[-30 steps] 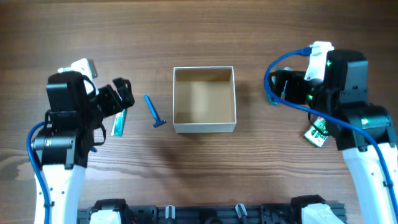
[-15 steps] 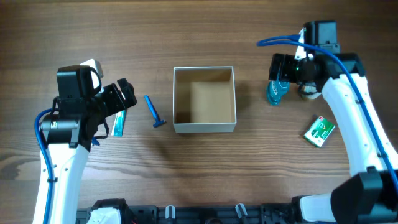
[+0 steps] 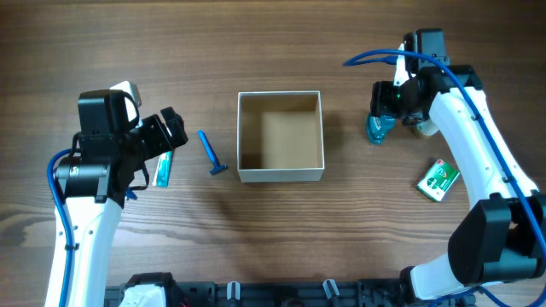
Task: Pack container
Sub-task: 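Grasp the blue mouthwash bottle with the right gripper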
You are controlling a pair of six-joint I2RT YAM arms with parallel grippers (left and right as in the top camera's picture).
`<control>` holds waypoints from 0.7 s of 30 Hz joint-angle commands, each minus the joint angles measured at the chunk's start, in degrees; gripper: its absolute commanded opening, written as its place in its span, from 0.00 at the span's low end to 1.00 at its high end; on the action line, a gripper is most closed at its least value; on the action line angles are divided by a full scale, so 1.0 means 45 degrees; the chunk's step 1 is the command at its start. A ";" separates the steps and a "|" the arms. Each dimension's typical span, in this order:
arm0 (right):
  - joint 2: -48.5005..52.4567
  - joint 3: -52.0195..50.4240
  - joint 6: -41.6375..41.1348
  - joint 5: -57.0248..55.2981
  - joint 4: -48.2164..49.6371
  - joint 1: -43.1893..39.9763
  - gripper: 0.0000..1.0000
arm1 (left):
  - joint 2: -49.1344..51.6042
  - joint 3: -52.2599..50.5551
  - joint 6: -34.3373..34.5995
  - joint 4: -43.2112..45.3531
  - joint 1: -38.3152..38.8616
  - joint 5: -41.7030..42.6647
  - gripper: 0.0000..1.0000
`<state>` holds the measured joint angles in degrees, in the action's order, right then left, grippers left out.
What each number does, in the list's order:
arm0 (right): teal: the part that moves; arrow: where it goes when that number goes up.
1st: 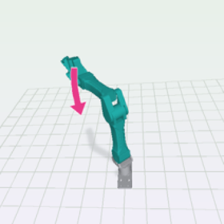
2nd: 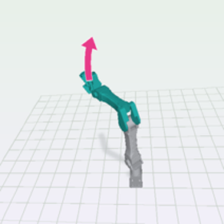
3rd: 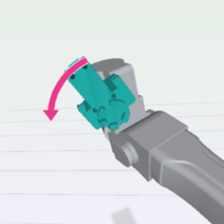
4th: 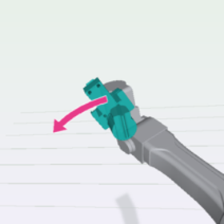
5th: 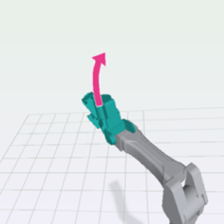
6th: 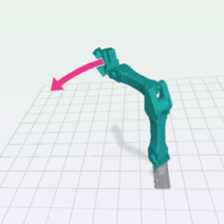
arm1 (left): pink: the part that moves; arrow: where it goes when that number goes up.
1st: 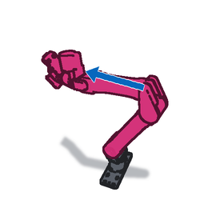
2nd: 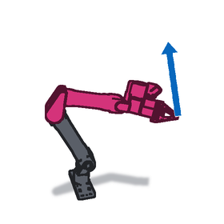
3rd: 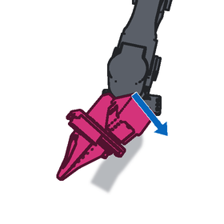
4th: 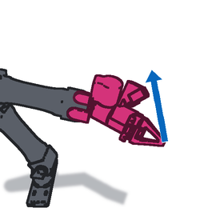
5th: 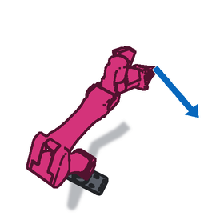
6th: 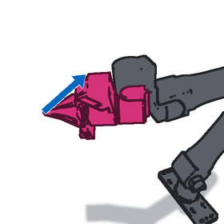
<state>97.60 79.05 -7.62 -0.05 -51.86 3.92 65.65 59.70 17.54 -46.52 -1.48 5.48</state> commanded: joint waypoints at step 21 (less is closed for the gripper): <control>0.0228 0.0112 -0.0112 0.0019 0.0272 -0.0029 0.04 | 0.0034 0.0219 0.0170 -0.0010 -0.0078 -0.0228 1.00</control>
<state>99.55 79.05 -7.49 -0.03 -50.96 3.92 65.65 59.70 17.54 -46.52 -1.48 5.48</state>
